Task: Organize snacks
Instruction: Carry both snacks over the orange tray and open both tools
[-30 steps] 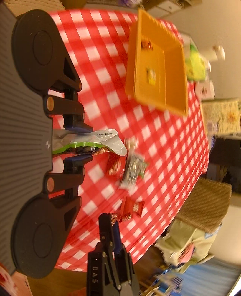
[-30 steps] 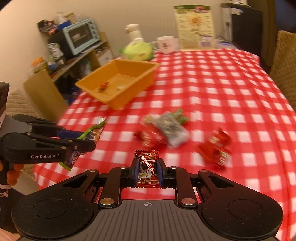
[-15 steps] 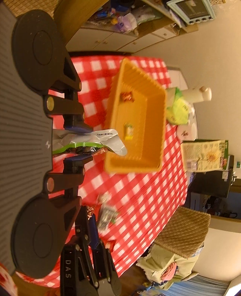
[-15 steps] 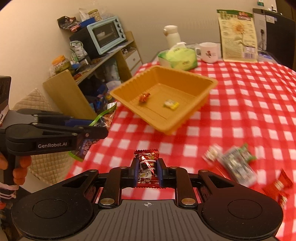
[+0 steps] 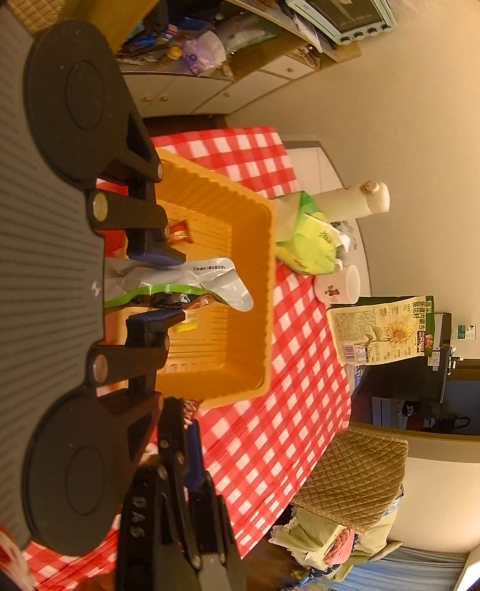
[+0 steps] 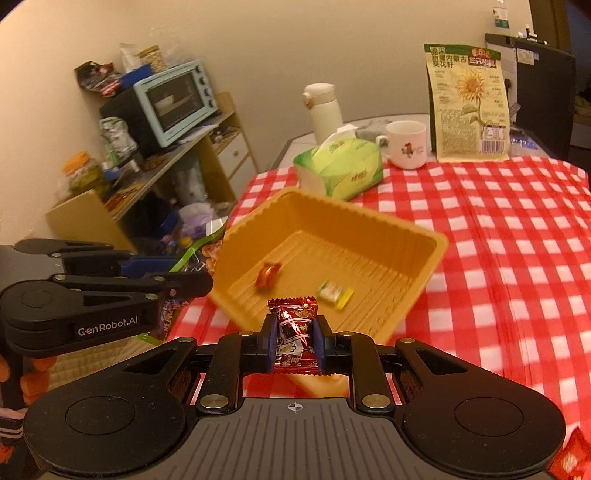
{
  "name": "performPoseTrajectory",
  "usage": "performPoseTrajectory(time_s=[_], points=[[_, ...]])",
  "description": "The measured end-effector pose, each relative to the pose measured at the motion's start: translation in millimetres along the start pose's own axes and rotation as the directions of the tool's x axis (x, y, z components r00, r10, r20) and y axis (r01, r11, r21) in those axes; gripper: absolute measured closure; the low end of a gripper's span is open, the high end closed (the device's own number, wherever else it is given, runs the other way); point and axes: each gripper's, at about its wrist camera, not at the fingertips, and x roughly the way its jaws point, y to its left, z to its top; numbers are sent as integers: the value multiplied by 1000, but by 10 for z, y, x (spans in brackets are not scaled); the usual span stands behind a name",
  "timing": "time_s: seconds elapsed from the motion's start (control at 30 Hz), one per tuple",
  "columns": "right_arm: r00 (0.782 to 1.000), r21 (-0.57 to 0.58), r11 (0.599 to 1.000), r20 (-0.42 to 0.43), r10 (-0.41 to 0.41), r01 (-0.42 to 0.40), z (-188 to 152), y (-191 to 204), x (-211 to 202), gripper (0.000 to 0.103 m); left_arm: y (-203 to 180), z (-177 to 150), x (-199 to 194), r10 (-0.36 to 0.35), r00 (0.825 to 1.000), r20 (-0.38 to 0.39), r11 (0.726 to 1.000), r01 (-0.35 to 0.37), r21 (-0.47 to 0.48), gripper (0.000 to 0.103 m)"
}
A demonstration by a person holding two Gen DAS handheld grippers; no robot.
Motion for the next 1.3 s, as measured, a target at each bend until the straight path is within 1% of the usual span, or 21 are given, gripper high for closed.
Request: performPoseTrajectory(time_s=[0.13, 0.3, 0.47, 0.63, 1.03, 1.3], points=[[999, 20, 999, -5, -39, 39, 116, -79, 188, 82, 78, 180, 242, -12, 1000, -11, 1000, 12, 4, 80], [997, 58, 995, -28, -75, 76, 196, -219, 377, 82, 106, 305, 537, -33, 999, -38, 999, 33, 18, 80], [994, 84, 991, -43, -100, 103, 228, -338, 484, 82, 125, 347, 804, -52, 996, -72, 998, 54, 28, 80], [993, 106, 988, -51, -107, 112, 232, -408, 533, 82, 141, 350, 1008, -58, 993, -102, 997, 62, 36, 80], [992, 121, 985, -65, -112, 119, 244, -424, 633, 82, 184, 316, 1245, -78, 987, -137, 995, 87, 54, 79], [991, 125, 984, -67, -116, 123, 243, -433, 667, 82, 268, 267, 1262, -66, 987, -146, 996, 73, 43, 76]])
